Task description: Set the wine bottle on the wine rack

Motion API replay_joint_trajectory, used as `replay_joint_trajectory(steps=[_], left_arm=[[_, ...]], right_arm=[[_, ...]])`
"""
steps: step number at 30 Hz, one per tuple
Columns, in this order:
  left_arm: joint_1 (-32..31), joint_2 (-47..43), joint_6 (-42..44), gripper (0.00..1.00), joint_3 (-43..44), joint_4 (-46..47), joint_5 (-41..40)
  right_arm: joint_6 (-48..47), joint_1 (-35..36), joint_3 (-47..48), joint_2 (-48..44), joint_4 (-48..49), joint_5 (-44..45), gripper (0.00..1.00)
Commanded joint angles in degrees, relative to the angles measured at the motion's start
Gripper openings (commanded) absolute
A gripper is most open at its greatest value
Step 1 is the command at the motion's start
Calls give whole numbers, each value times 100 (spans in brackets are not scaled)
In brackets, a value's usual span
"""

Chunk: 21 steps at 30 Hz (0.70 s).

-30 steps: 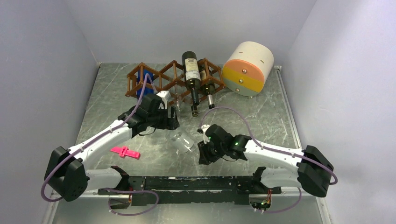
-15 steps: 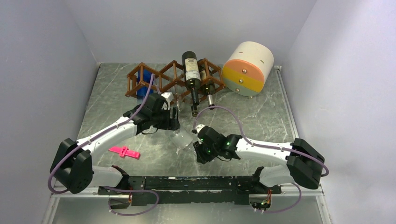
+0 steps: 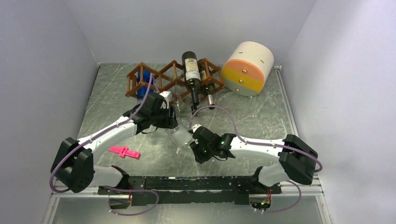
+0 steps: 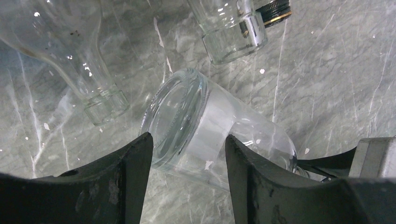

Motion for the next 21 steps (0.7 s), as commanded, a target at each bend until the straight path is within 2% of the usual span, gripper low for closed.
replay_joint_trajectory(steps=[1, 21], left_arm=[[-42, 87, -16, 59, -131, -28, 297], [-47, 130, 12, 50, -236, -29, 331]], right_arm=[[-118, -27, 109, 244, 324, 526, 42], [-226, -10, 279, 851, 1112, 758, 48]])
